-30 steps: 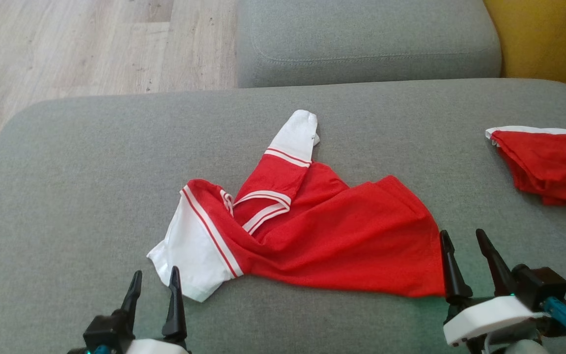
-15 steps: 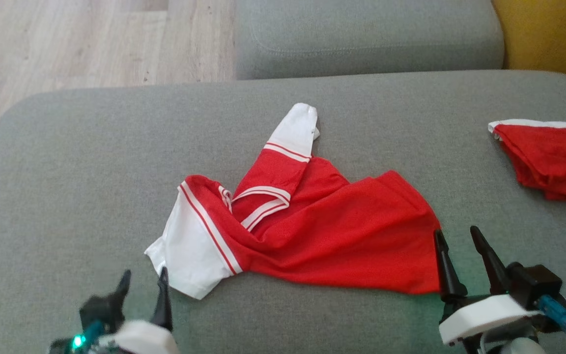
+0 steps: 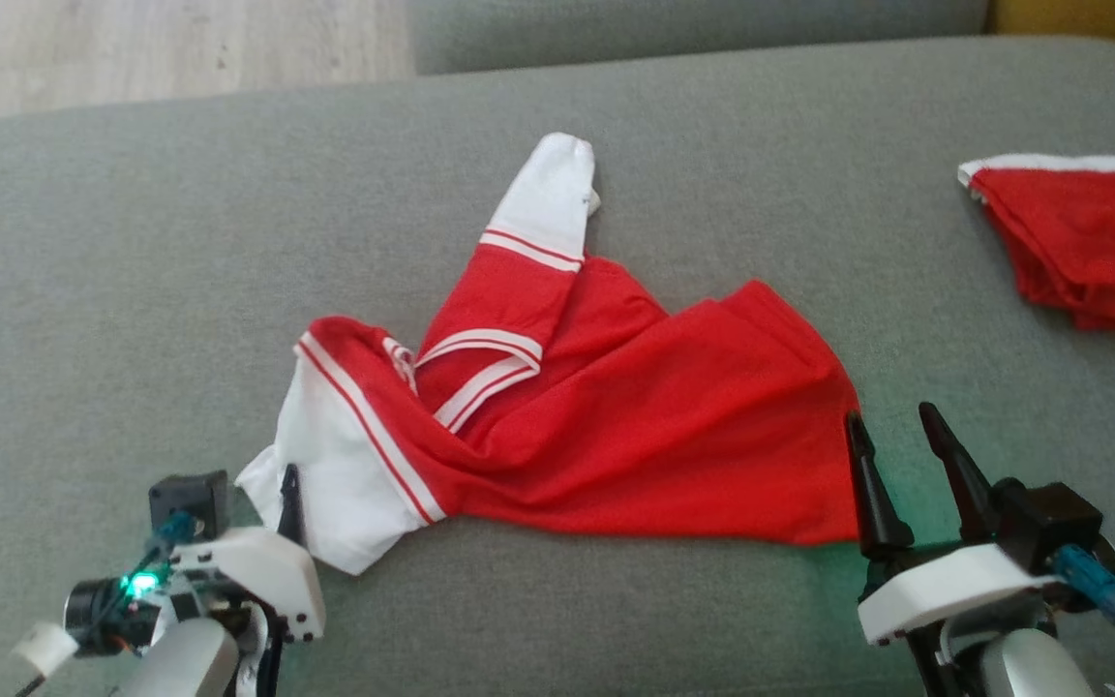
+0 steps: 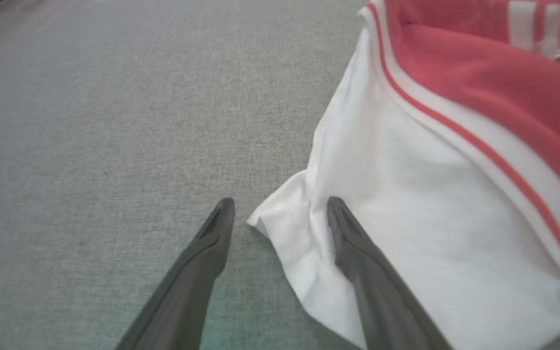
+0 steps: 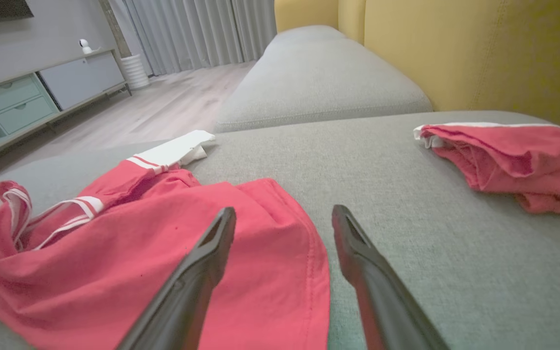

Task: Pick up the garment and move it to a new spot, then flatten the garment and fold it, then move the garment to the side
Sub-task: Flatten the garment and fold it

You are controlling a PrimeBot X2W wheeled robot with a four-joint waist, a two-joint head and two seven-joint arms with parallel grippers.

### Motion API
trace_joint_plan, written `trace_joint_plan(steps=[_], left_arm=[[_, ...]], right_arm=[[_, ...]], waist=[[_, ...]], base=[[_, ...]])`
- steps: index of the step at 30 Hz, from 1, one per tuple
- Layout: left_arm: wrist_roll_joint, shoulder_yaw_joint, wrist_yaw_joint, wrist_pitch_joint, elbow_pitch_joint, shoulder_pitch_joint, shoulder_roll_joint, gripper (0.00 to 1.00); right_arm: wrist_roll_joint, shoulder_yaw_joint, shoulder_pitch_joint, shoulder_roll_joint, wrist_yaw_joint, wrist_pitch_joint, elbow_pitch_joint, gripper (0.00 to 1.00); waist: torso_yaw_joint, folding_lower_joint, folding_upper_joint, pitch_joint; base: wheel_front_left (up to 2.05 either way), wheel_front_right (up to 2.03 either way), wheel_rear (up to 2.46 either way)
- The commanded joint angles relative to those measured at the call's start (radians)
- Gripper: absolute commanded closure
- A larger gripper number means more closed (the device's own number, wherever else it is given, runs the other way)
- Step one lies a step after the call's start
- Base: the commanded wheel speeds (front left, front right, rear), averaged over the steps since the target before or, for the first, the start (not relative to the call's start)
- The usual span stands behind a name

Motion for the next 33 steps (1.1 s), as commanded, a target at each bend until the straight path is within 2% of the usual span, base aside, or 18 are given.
trace_joint_plan(steps=[1,7,8,9,11,12,21,30,31,33], left_arm=[[0.000,0.033,-0.002,0.005,-0.012,-0.056,0.024,0.00],[-0.009,0.011,-0.036,0.021,0.009,-0.058,0.018,0.00],[-0.009,0.008,-0.037,0.021,0.009,-0.055,0.018,0.11],[-0.009,0.006,-0.037,0.020,0.009,-0.051,0.017,0.53],[-0.012,0.005,-0.041,0.012,0.005,-0.045,0.015,0.93],[-0.013,0.007,-0.041,0.004,0.001,-0.041,0.014,1.00],[-0.012,0.026,-0.005,-0.064,-0.106,0.020,0.027,1.00],[-0.005,0.026,0.022,-0.091,-0.205,0.051,0.031,1.00],[-0.005,0.027,0.023,-0.094,-0.211,0.053,0.032,1.00],[-0.005,0.029,0.026,-0.099,-0.219,0.056,0.035,1.00]], right_arm=[[-0.008,0.026,-0.039,-0.007,0.004,0.004,-0.037,0.00],[-0.021,0.033,-0.006,-0.007,0.004,0.040,-0.038,0.00],[-0.027,0.033,0.004,-0.007,0.004,0.051,-0.036,0.00],[-0.031,0.033,0.015,-0.007,0.004,0.062,-0.034,0.00],[-0.030,0.032,0.038,-0.007,0.004,0.082,-0.029,0.00],[-0.027,0.033,0.049,-0.007,0.004,0.091,-0.027,0.00],[0.008,0.028,0.089,-0.007,0.004,0.113,0.010,0.00],[0.053,0.038,0.016,-0.007,0.004,0.111,0.151,0.00],[0.059,0.040,0.007,-0.007,0.004,0.107,0.164,0.04],[0.067,0.044,-0.009,-0.007,0.004,0.099,0.188,0.46]], waist=[[-0.013,-0.0002,0.0000,0.021],[-0.022,-0.0002,0.0000,0.032],[-0.023,-0.0002,0.0000,0.032],[-0.023,-0.0002,0.0000,0.031],[-0.022,-0.0002,0.0000,0.028],[-0.022,-0.0002,0.0000,0.027],[-0.006,-0.0002,0.0000,0.019],[0.019,-0.0002,0.0000,0.025],[0.020,-0.0002,0.0000,0.025],[0.020,-0.0002,0.0000,0.024]], base=[[0.00,0.00,0.00],[0.00,0.00,0.00],[0.00,0.00,0.00],[0.00,0.00,0.00],[0.00,0.00,0.00],[0.00,0.00,0.00],[0.00,0.00,0.00],[0.00,0.00,0.00],[0.00,0.00,0.00],[0.00,0.00,0.00]])
